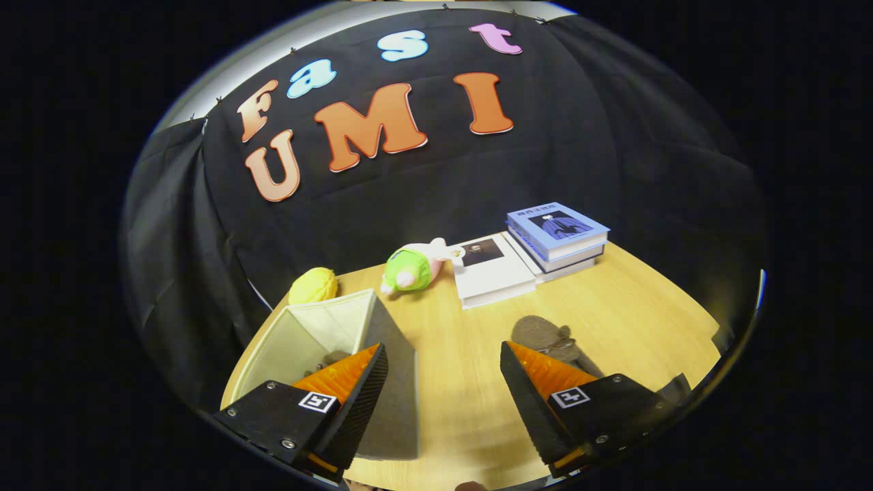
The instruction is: Open the storage box then place both shoes into the box .Put the left shoe in first, then the right shoe, with the right side of both shoes facing outward in a uniform manner.
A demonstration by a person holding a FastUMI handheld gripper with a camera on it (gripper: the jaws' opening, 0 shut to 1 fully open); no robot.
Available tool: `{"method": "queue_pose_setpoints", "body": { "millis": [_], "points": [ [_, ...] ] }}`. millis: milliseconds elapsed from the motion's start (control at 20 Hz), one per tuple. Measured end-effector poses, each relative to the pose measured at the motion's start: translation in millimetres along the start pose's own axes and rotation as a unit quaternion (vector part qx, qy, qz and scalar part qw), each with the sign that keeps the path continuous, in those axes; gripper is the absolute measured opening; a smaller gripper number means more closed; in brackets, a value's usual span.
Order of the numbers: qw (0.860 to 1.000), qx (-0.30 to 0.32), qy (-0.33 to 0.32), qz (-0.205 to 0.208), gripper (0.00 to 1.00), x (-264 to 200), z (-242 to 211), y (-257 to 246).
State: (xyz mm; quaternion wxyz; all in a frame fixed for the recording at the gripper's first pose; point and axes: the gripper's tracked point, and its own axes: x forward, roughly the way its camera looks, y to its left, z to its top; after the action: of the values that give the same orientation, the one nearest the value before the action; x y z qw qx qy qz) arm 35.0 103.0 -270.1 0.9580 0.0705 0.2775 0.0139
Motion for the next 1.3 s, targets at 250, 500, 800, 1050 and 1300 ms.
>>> {"method": "queue_pose_setpoints", "body": {
  "millis": [250, 500, 800, 1050, 1300],
  "points": [
    [0.999, 0.009, 0.008, -0.033, 0.99, 5.2, -12.4, -57.1],
    [0.998, 0.023, 0.029, -0.053, 0.98, 14.1, -29.8, -105.9],
    [0.995, 0.042, 0.05, -0.073, 0.98, 25.2, -46.9, -149.6],
    [0.994, 0.046, 0.081, -0.063, 0.9, 42.8, -63.4, -153.4],
    [0.993, 0.038, 0.099, -0.047, 0.75, 67.2, -70.7, -142.5]
  ]
}}
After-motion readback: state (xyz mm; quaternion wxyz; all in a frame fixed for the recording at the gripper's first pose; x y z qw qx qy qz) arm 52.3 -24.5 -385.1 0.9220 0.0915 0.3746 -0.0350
